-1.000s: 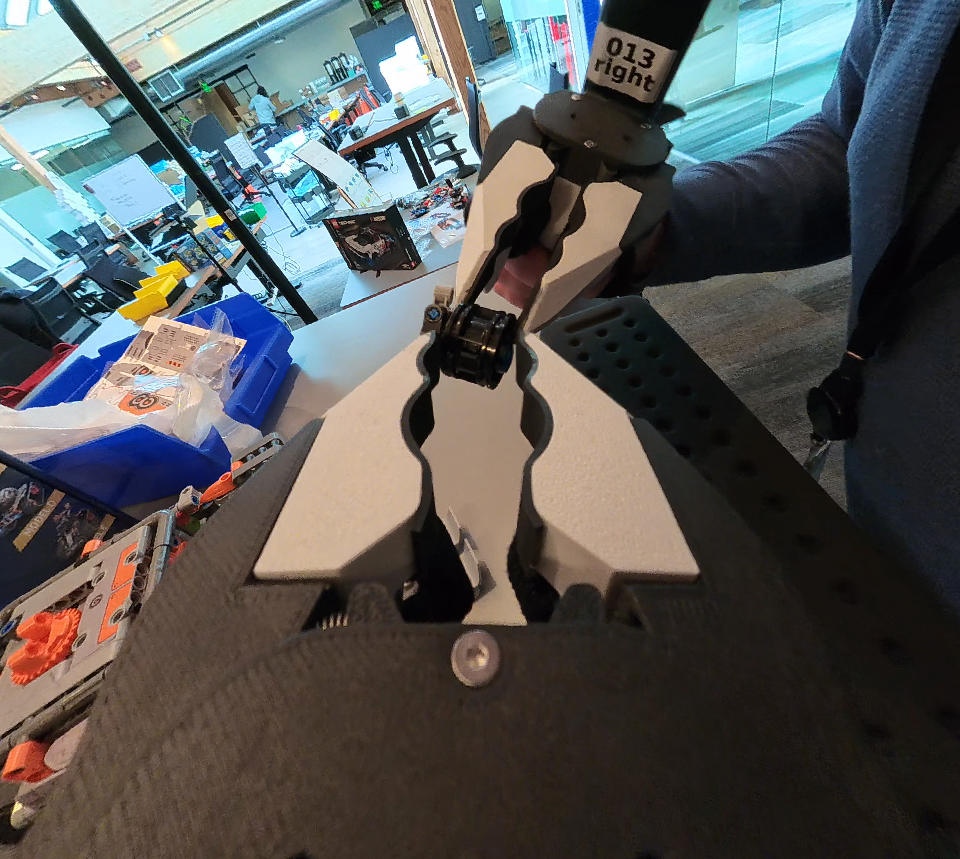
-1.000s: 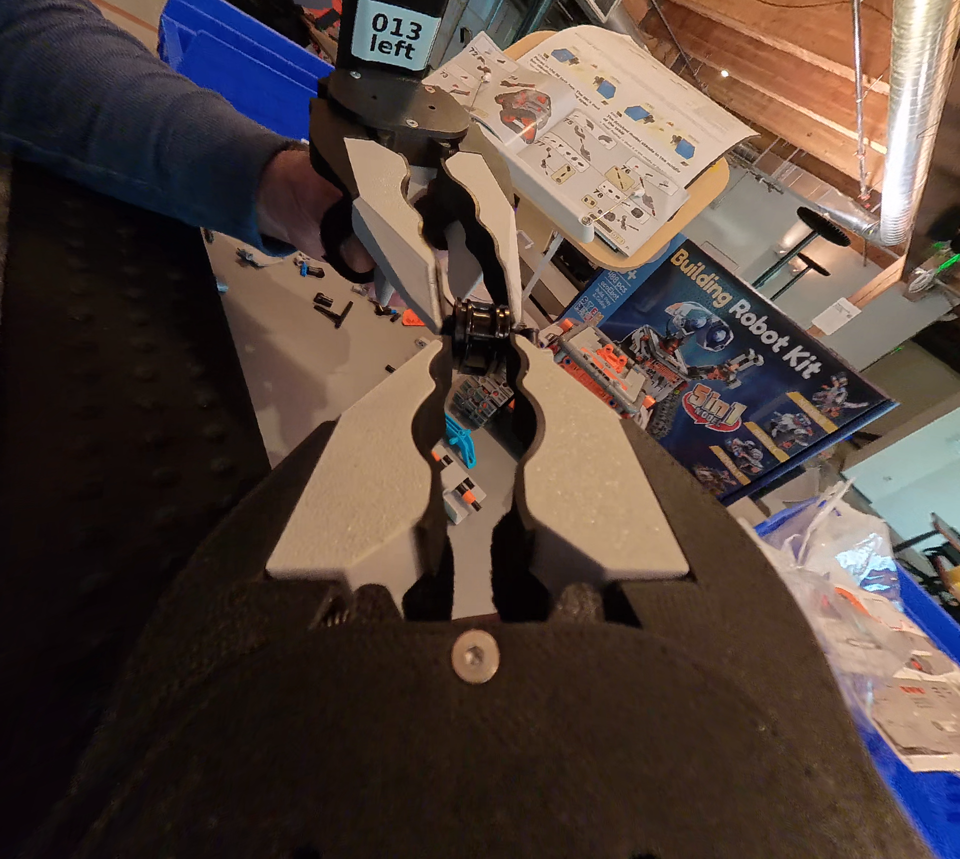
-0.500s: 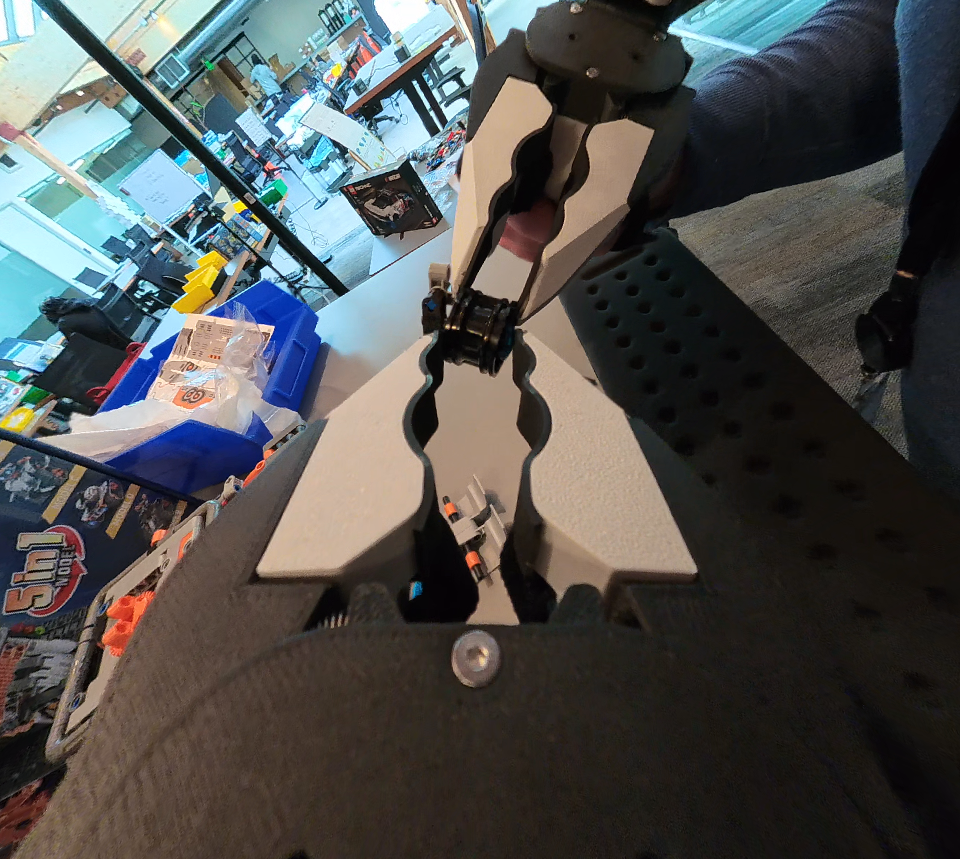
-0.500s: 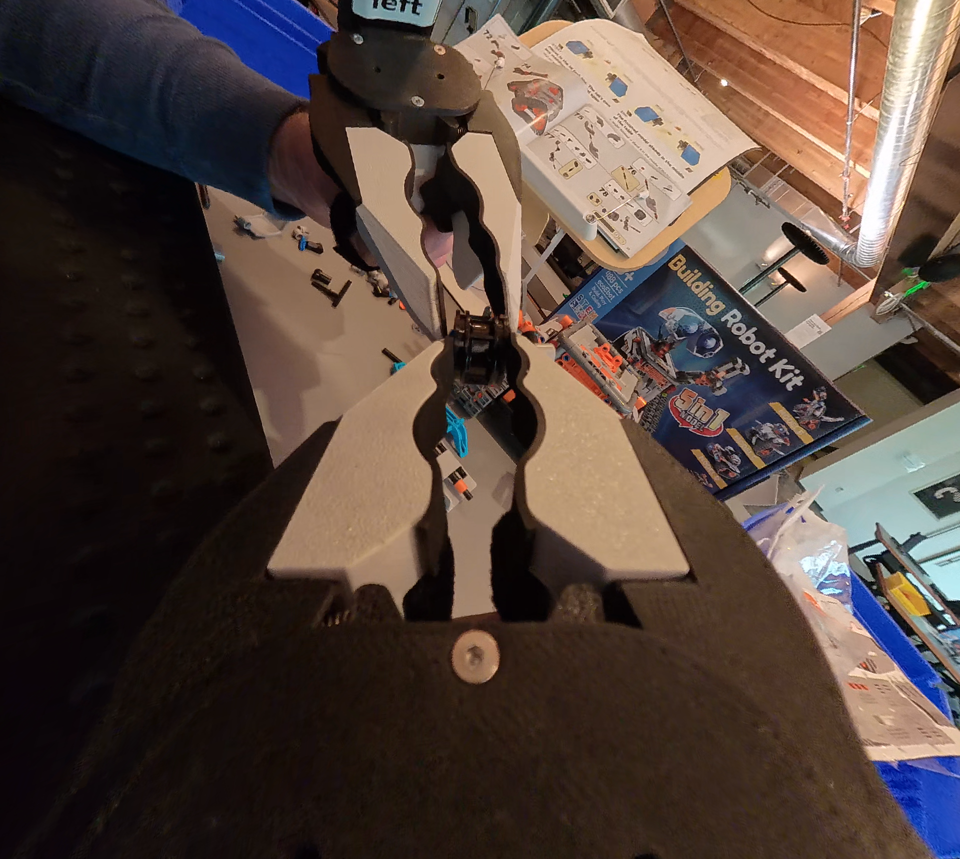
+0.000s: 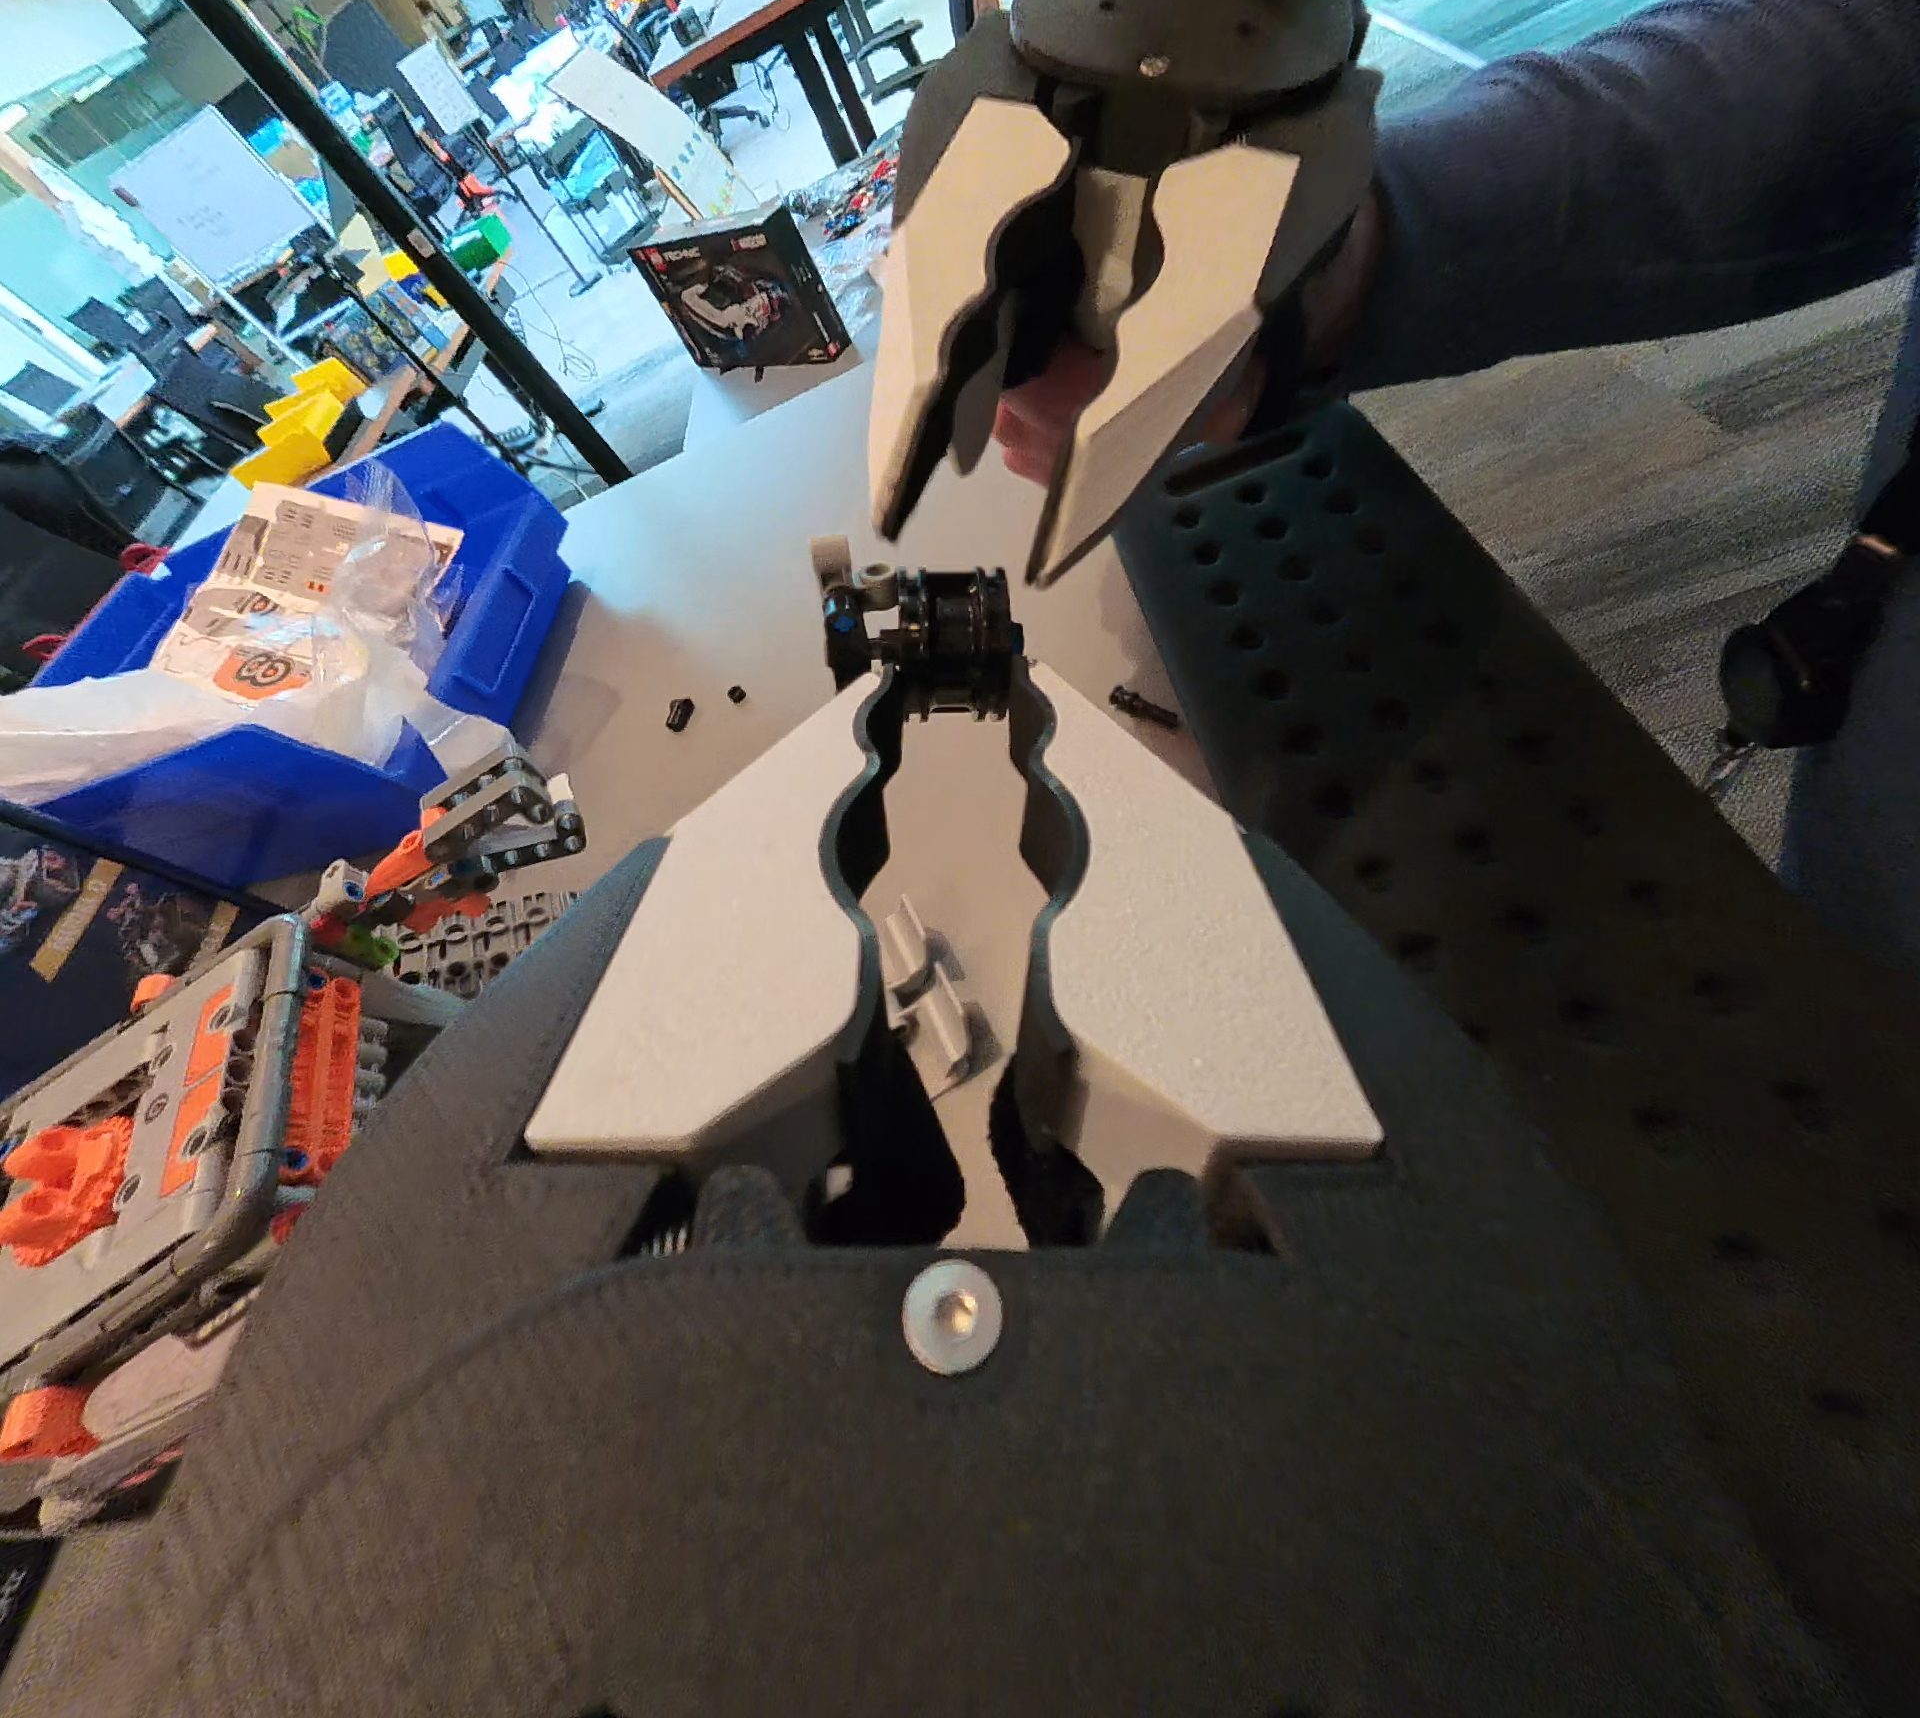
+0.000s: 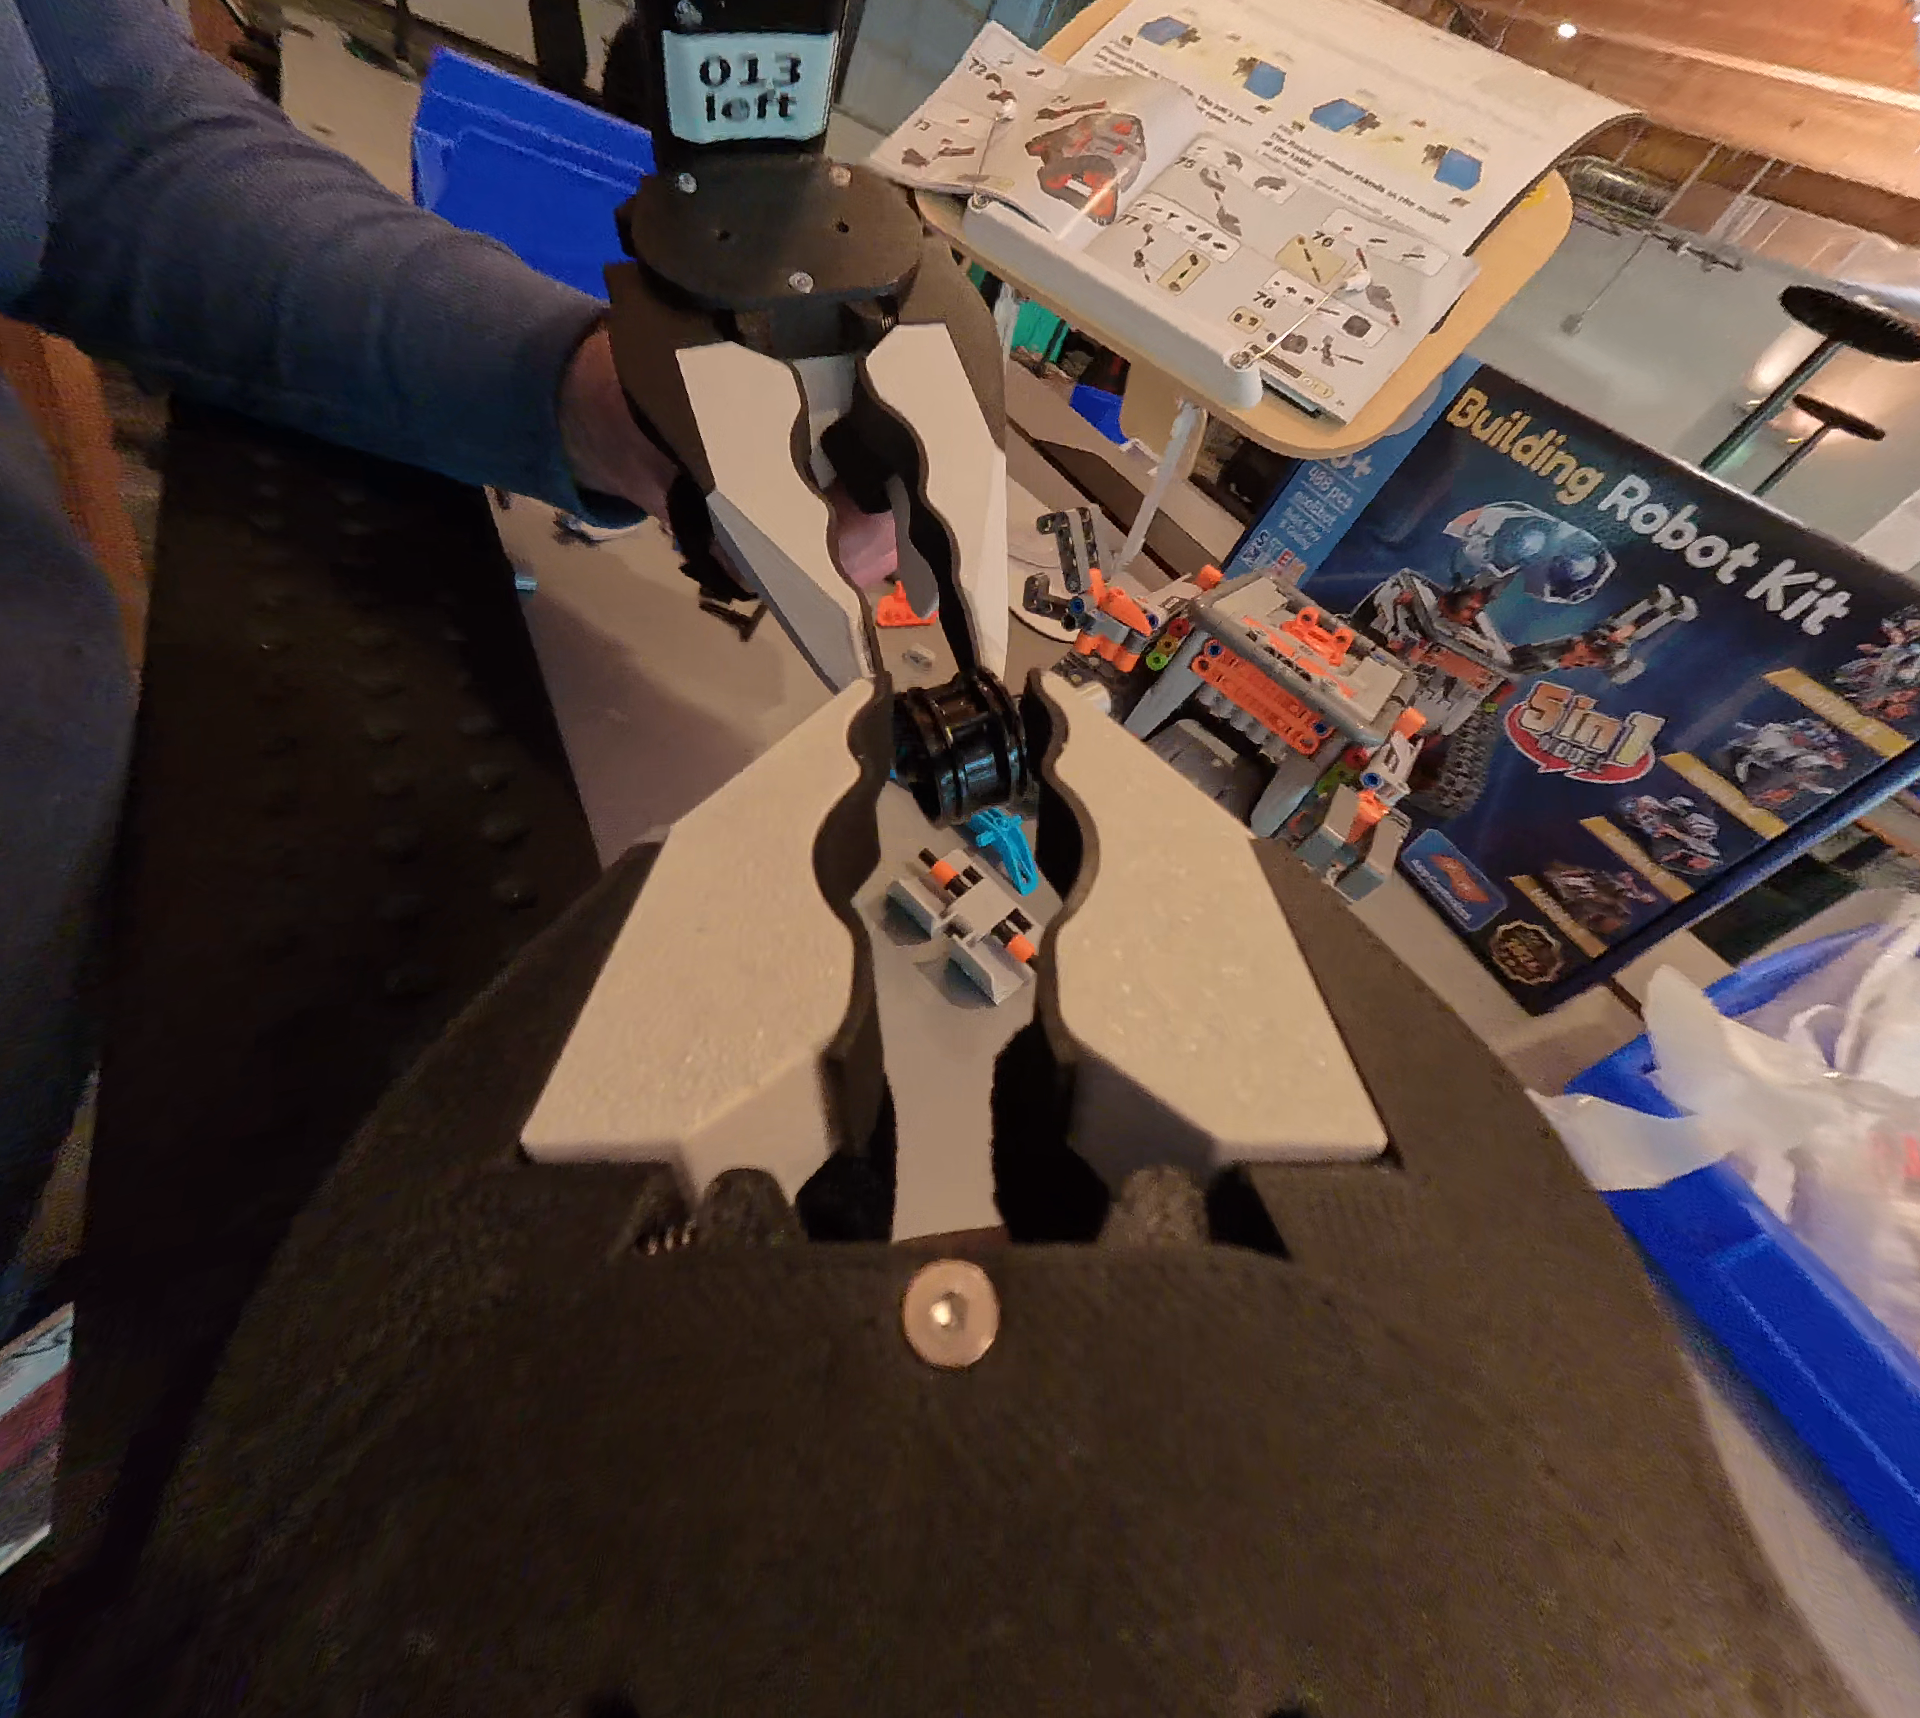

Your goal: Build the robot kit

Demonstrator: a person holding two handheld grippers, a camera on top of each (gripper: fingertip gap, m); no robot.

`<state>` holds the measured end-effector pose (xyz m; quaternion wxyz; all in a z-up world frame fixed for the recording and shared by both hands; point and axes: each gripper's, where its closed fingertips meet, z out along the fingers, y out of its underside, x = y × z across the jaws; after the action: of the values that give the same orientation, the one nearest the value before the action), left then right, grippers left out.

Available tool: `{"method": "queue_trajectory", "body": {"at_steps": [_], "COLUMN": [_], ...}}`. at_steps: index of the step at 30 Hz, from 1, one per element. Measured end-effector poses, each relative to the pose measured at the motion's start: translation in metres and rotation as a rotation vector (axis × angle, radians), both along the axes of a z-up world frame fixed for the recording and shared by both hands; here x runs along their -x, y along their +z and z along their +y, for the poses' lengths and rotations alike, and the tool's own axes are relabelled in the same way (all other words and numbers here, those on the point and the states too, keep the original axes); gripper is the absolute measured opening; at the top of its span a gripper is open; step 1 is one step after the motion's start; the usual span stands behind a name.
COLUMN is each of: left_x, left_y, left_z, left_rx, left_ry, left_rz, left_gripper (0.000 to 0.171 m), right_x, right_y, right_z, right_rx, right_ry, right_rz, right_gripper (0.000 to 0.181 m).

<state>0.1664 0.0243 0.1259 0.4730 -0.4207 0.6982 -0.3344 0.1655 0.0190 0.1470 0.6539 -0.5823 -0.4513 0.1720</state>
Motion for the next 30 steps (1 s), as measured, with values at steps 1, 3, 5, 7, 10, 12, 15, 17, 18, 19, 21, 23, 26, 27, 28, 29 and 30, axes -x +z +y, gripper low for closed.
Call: {"method": "queue_trajectory", "body": {"at_steps": [1, 3, 5, 7, 10, 12, 15, 17, 18, 19, 21, 23, 26, 27, 28, 29, 30], "left_x": [0.000, 0.000, 0.000, 0.001, 0.002, 0.003, 0.006, 0.007, 0.008, 0.008, 0.008, 0.008, 0.009, 0.010, 0.010, 0.011, 0.011], "left_y": [-0.002, -0.001, -0.001, -0.003, -0.002, -0.002, -0.003, -0.005, -0.008, -0.010, -0.012, -0.015, -0.017, -0.017, -0.017, -0.017, -0.019], "left_z": [0.003, 0.004, 0.000, -0.006, -0.010, -0.012, -0.014, -0.016, -0.017, -0.017, -0.016, -0.018, -0.019, -0.020, -0.023, -0.023, -0.023], "left_rx": [-0.015, 0.006, 0.039, 0.076, 0.079, 0.095, 0.115, 0.127, 0.127, 0.138, 0.156, 0.164, 0.169, 0.178, 0.191, 0.190, 0.187], "left_ry": [0.013, 0.008, -0.021, -0.063, -0.093, -0.111, -0.135, -0.154, -0.160, -0.170, -0.167, -0.181, -0.194, -0.205, -0.220, -0.226, -0.228], "left_rz": [0.006, 0.004, 0.004, 0.008, 0.004, 0.006, 0.015, 0.025, 0.037, 0.046, 0.052, 0.064, 0.076, 0.075, 0.081, 0.085, 0.091], "left_gripper": [0.018, 0.018, 0.018, 0.018, 0.018, 0.018, 0.018, 0.018, 0.018, 0.018, 0.017, 0.018, 0.018, 0.018, 0.018, 0.018, 0.018], "right_x": [-0.003, -0.012, -0.017, -0.015, -0.006, -0.004, 0.000, 0.002, 0.002, 0.003, 0.002, 0.001, 0.004, 0.006, 0.009, 0.010, 0.010], "right_y": [0.002, -0.003, -0.011, -0.018, -0.023, -0.023, -0.023, -0.023, -0.025, -0.026, -0.030, -0.033, -0.038, -0.040, -0.040, -0.040, -0.041], "right_z": [0.000, 0.005, 0.010, 0.014, 0.006, 0.002, 0.001, -0.002, -0.002, -0.003, 0.000, 0.003, 0.000, -0.003, -0.006, -0.007, -0.008], "right_rx": [0.013, 0.056, 0.080, 0.107, 0.157, 0.171, 0.158, 0.150, 0.153, 0.170, 0.191, 0.208, 0.219, 0.224, 0.223, 0.222, 0.228], "right_ry": [0.011, 0.008, 0.015, 0.047, 0.172, 0.223, 0.246, 0.273, 0.281, 0.293, 0.292, 0.289, 0.318, 0.342, 0.364, 0.379, 0.387], "right_rz": [0.025, 0.027, -0.006, -0.041, -0.057, -0.049, -0.065, -0.069, -0.080, -0.082, -0.089, -0.096, -0.123, -0.128, -0.134, -0.139, -0.147], "right_gripper": [0.025, 0.039, 0.045, 0.051, 0.036, 0.031, 0.031, 0.031, 0.031, 0.031, 0.032, 0.045, 0.041, 0.037, 0.037, 0.037, 0.037]}}
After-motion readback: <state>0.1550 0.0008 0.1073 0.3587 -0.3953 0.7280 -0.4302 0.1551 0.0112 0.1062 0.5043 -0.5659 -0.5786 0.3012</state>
